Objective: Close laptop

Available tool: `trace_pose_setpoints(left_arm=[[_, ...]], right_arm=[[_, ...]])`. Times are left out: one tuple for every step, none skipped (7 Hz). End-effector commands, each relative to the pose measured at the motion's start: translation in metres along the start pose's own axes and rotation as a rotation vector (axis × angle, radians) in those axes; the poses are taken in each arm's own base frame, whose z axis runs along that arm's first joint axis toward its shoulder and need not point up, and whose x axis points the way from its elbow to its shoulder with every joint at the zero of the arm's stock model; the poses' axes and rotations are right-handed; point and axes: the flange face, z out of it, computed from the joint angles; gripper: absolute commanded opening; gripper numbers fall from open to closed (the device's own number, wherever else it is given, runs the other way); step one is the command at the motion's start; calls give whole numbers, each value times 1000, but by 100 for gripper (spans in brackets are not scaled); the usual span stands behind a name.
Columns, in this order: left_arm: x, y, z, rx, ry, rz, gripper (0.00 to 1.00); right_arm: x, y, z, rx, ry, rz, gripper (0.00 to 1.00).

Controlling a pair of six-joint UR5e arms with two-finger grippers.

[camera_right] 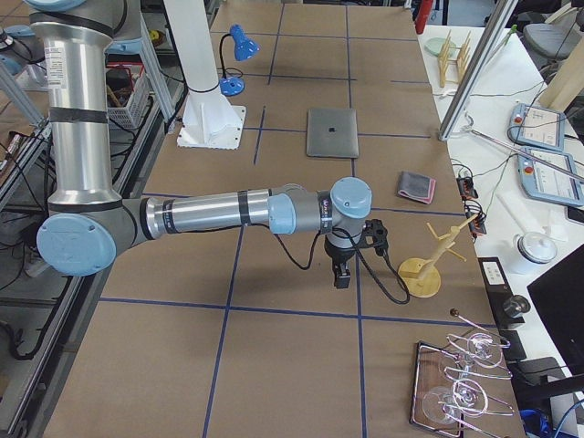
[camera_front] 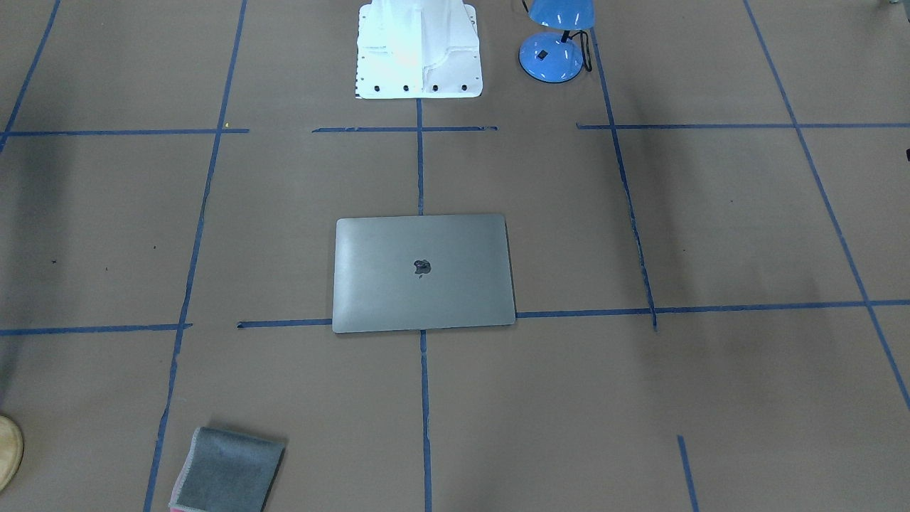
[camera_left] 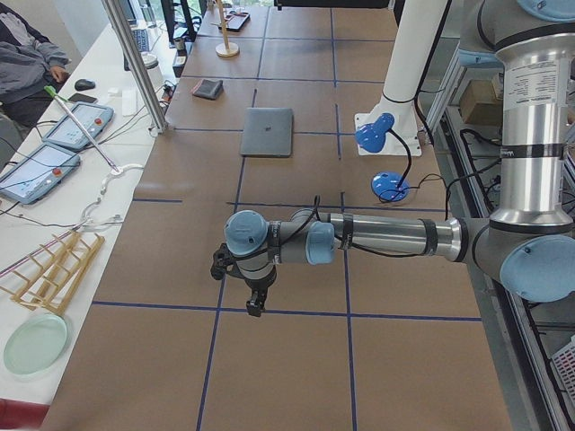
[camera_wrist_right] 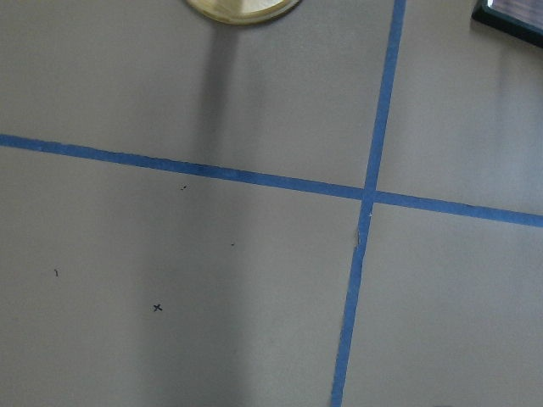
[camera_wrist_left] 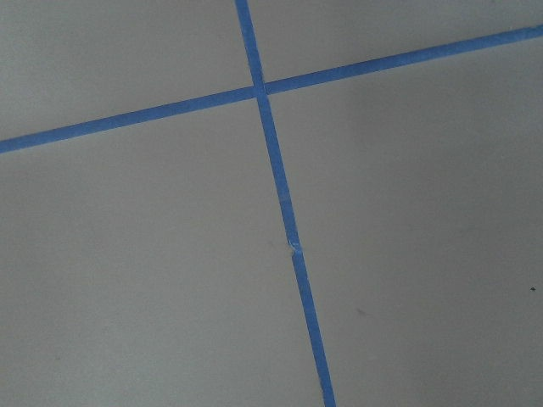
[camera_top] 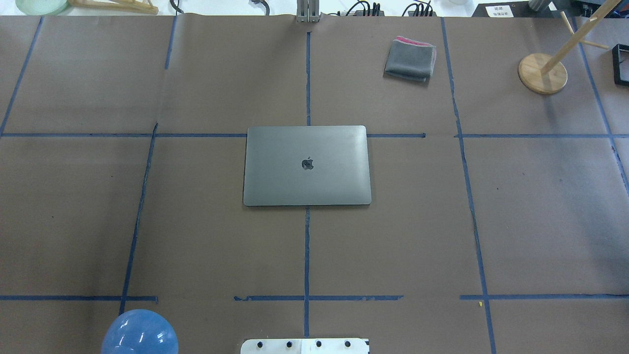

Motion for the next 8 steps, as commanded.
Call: trace_pose_setpoints(left_arm=[[-2,0,1,-4,-5,-9,100],[-3,2,2,-6,-5,-13,100],[-2,2,2,-5,-5,-15,100],[-2,0,1,-3,-6,-12,100],[-2,7,2,2,-5,-5,100],[1,8,0,6,-7,-1,100],[2,6,-2,10,-8,5,100],[3,3,-3,12,-10,11,100]], right_arm=[[4,1,-4,8,8,7,100],[8,3,-4,7,17,12,100],[10,4,-3,6,21,16,100],[11,6,-2,3,24,17,100],[16,10,0,-2,47,23,100],[20,15,2,-7,47,30,100],[20,16,2,-6,44,33,100],[22,19,3,-10,44,39,100]])
